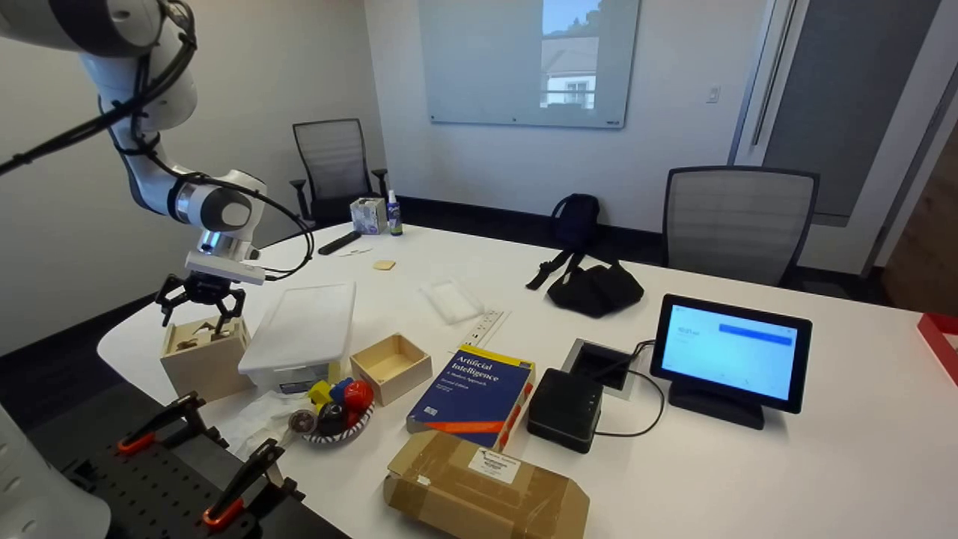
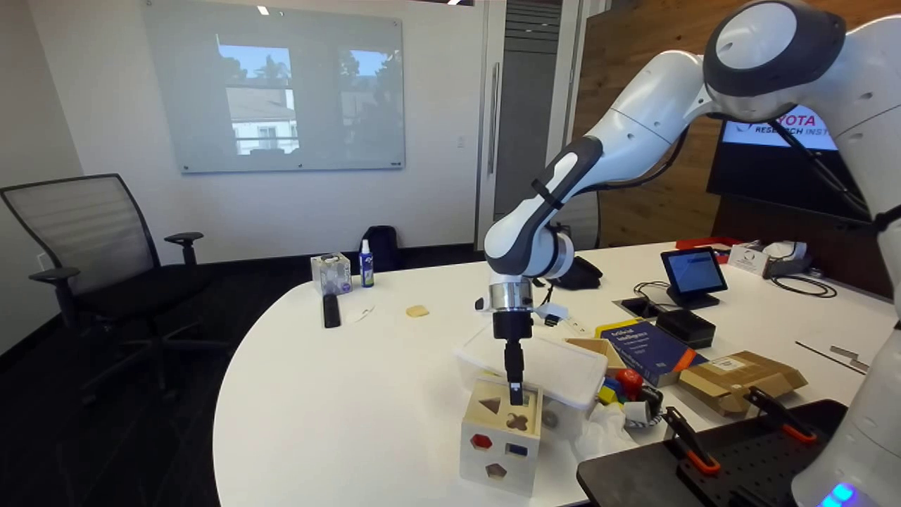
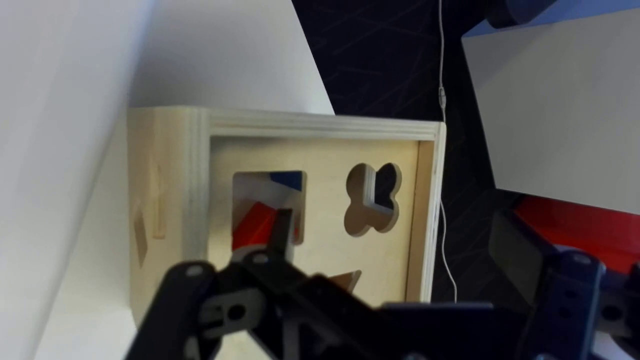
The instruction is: Open the cube
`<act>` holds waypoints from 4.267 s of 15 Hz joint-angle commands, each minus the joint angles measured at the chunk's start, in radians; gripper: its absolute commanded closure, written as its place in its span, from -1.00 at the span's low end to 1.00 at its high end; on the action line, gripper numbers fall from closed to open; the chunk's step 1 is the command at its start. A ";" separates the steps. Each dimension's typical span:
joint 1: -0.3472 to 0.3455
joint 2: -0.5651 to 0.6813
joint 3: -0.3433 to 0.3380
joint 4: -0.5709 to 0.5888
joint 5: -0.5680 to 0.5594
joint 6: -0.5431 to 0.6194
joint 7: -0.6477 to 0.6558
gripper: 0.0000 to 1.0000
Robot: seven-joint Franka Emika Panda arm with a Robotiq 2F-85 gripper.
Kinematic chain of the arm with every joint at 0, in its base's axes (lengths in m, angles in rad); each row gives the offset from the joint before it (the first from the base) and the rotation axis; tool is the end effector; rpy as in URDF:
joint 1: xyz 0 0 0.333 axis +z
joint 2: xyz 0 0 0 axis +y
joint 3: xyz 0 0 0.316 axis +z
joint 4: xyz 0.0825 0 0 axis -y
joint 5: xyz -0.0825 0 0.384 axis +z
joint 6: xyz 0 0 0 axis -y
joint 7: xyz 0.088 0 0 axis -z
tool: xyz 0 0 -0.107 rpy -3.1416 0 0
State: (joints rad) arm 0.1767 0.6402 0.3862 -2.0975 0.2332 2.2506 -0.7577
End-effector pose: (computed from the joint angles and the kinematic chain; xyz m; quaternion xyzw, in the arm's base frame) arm 0.4296 0.2969 0.1071 -0.8120 -0.5045 0.2049 0.2100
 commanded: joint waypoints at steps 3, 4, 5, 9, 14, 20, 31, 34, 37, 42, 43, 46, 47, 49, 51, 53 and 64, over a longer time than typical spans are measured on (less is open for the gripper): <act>0.039 0.002 -0.009 0.042 -0.078 -0.086 0.065 -1.00; 0.046 0.000 -0.012 0.045 -0.096 -0.092 0.076 -1.00; 0.050 0.001 -0.013 0.048 -0.113 -0.097 0.087 -1.00; 0.067 0.004 -0.014 0.055 -0.179 -0.117 0.102 -1.00; 0.072 0.009 -0.007 0.056 -0.221 -0.105 0.095 -1.00; 0.078 0.026 -0.003 0.062 -0.236 -0.110 0.090 -1.00; 0.088 0.062 -0.004 0.099 -0.274 -0.105 0.085 -1.00; 0.089 0.080 0.002 0.119 -0.282 -0.108 0.074 -1.00; 0.089 0.093 0.006 0.136 -0.278 -0.113 0.065 -1.00; 0.094 0.106 0.010 0.161 -0.285 -0.108 0.046 -1.00; 0.095 0.109 0.011 0.167 -0.286 -0.108 0.041 -1.00; 0.097 0.113 0.015 0.175 -0.287 -0.095 0.025 -1.00; 0.099 0.114 0.015 0.178 -0.289 -0.092 0.021 -1.00; 0.100 0.114 0.017 0.179 -0.289 -0.078 0.014 -1.00; 0.100 0.114 0.019 0.182 -0.288 -0.070 -0.002 -1.00; 0.099 0.111 0.023 0.179 -0.287 -0.052 -0.017 -1.00; 0.096 0.119 0.036 0.176 -0.281 0.016 -0.085 -1.00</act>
State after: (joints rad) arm 0.2724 0.7507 0.4118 -1.9288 -0.0344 2.2317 -0.8222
